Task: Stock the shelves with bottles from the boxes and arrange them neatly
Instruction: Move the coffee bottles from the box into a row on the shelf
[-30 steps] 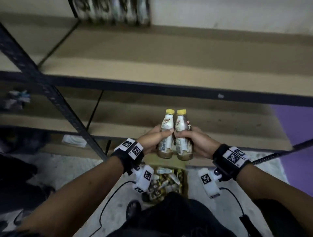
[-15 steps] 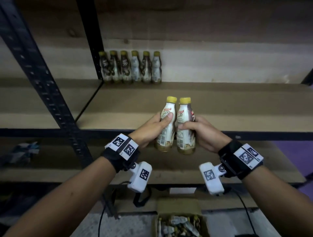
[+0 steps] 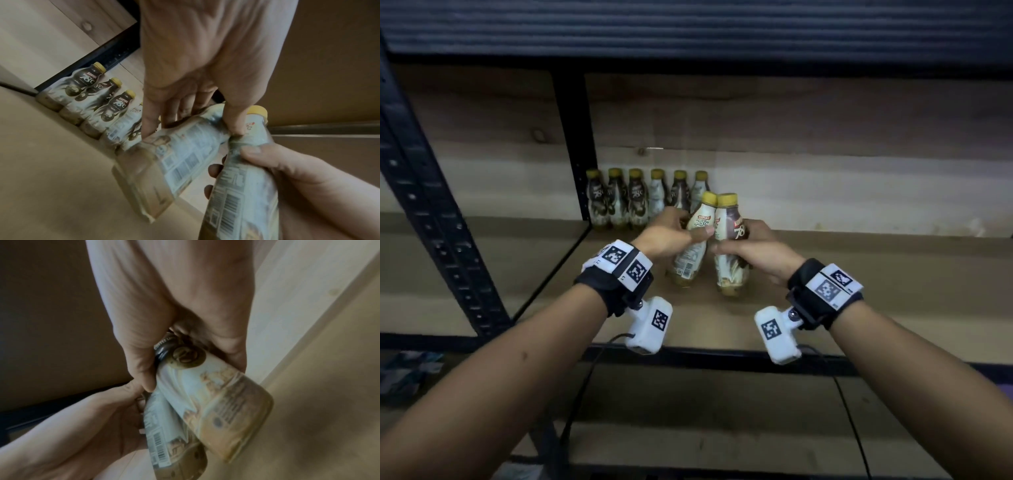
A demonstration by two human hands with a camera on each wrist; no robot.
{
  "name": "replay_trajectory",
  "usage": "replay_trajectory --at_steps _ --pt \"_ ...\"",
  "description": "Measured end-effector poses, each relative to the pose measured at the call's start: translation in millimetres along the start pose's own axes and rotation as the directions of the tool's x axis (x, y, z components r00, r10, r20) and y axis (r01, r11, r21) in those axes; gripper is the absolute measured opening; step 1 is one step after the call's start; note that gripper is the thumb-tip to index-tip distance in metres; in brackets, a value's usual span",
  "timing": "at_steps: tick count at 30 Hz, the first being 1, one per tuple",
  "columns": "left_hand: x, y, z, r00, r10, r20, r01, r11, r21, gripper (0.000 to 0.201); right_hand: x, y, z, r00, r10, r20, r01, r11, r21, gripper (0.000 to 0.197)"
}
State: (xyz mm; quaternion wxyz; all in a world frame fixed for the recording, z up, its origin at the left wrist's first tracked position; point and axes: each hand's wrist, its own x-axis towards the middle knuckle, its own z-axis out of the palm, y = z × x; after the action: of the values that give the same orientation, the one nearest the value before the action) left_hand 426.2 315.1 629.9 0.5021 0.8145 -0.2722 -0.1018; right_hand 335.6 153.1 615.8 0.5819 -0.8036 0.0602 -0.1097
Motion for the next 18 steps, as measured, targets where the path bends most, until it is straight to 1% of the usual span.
replay_trajectory --at_steps 3,7,9,12,15,18 --pt "41.8 9.4 1.2 0.995 0.007 -0.098 0.004 0.994 0.113 0.043 42.9 3.4 -16.3 0.997 -0.067 -0.029 0.067 0.998 -0.019 0.025" --pt "99.6 21.9 13.1 0.981 0.026 -0.195 0.032 0.957 0.287 0.041 105.4 17.1 -50.4 0.998 -0.060 -0.019 0.057 0.993 -0.108 0.034" --pt "127.1 26.0 20.5 0.974 0.023 -0.227 0.050 0.950 0.309 0.041 134.7 24.7 -65.9 0.998 -0.059 -0.035 0.054 0.989 -0.134 0.036" --pt "164.0 30.8 30.3 0.963 0.005 -0.270 0.087 0.942 0.325 0.042 175.8 34.2 -87.2 0.995 -0.072 -0.065 0.055 0.972 -0.230 0.032" --pt "193.0 34.3 36.8 0.947 -0.091 -0.307 0.189 0.933 0.307 0.038 209.0 43.1 -103.7 0.995 -0.036 -0.098 0.009 0.965 -0.261 0.029" --pt "214.3 30.1 45.2 0.940 -0.120 -0.319 0.231 0.913 0.337 0.036 230.7 54.9 -110.4 0.992 -0.019 -0.126 -0.014 0.967 -0.256 0.024"
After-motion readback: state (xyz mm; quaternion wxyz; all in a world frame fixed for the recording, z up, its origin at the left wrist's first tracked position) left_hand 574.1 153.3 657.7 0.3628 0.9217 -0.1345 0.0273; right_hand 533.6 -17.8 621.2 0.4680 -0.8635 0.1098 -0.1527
